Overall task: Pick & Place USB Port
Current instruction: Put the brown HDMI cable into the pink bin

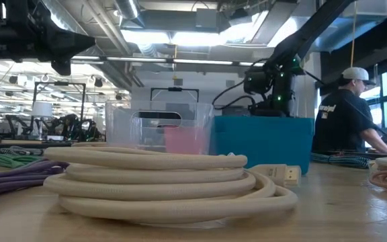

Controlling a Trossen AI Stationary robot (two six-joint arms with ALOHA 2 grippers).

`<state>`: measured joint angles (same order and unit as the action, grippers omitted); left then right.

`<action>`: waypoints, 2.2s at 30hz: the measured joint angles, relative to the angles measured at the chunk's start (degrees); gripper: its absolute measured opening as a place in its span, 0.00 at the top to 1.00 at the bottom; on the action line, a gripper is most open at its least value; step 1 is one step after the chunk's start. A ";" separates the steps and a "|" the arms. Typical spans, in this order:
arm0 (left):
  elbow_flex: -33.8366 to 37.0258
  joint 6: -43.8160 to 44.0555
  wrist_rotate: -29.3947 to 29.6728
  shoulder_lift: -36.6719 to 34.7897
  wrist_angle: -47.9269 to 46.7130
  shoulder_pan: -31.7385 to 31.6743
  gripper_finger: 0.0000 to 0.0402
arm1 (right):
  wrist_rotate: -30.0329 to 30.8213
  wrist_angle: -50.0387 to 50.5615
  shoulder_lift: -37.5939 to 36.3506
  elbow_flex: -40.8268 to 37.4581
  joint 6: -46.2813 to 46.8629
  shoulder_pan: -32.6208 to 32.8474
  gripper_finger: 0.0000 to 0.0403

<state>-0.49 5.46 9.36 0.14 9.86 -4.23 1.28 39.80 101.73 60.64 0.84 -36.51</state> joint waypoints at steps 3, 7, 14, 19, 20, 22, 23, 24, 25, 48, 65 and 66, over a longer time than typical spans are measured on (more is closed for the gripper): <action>0.02 0.01 -0.01 0.00 -0.05 0.00 0.99 | 0.85 -1.75 1.75 0.00 0.00 -0.02 0.49; 0.00 0.31 -0.02 0.00 -0.07 -0.02 0.99 | 3.37 -3.85 3.39 0.01 0.22 -0.02 0.55; 0.02 1.90 -0.02 0.00 -1.13 -0.02 0.99 | 6.52 -3.14 2.90 -0.04 1.34 0.00 0.86; 0.00 2.37 -0.02 0.00 -1.12 -0.01 0.99 | 11.74 0.57 0.34 -0.11 1.72 -0.05 0.86; 0.02 2.37 -0.02 0.00 -1.12 0.00 0.99 | 12.78 1.92 -0.37 -0.11 1.73 0.28 0.86; 0.00 2.37 -0.02 0.00 -1.12 0.00 0.99 | 13.82 2.89 -2.19 -0.11 1.82 0.93 0.86; 0.02 2.37 0.00 0.00 -1.12 -0.01 0.99 | 14.00 3.06 -3.33 -0.11 1.98 1.35 0.86; 0.02 2.37 0.00 0.00 -1.12 0.00 0.99 | 14.08 3.21 -4.45 -0.11 2.30 1.96 0.86; 0.00 2.37 0.00 0.00 -1.12 0.00 0.99 | 14.15 3.07 -5.67 -0.11 2.81 2.80 0.86; 0.02 1.28 3.17 0.02 -0.86 0.00 1.00 | -4.52 0.62 -2.93 30.30 -0.12 19.18 0.86; 0.02 1.28 2.76 0.01 -1.10 0.00 0.99 | -4.49 2.51 15.15 35.17 -5.82 16.14 0.86; 0.01 1.27 2.76 0.00 -1.10 0.00 0.99 | -4.52 1.67 15.32 35.17 -5.78 15.83 0.86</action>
<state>-0.48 6.74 12.12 0.14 8.75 -4.23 -3.25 41.47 117.05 95.81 -4.94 -20.68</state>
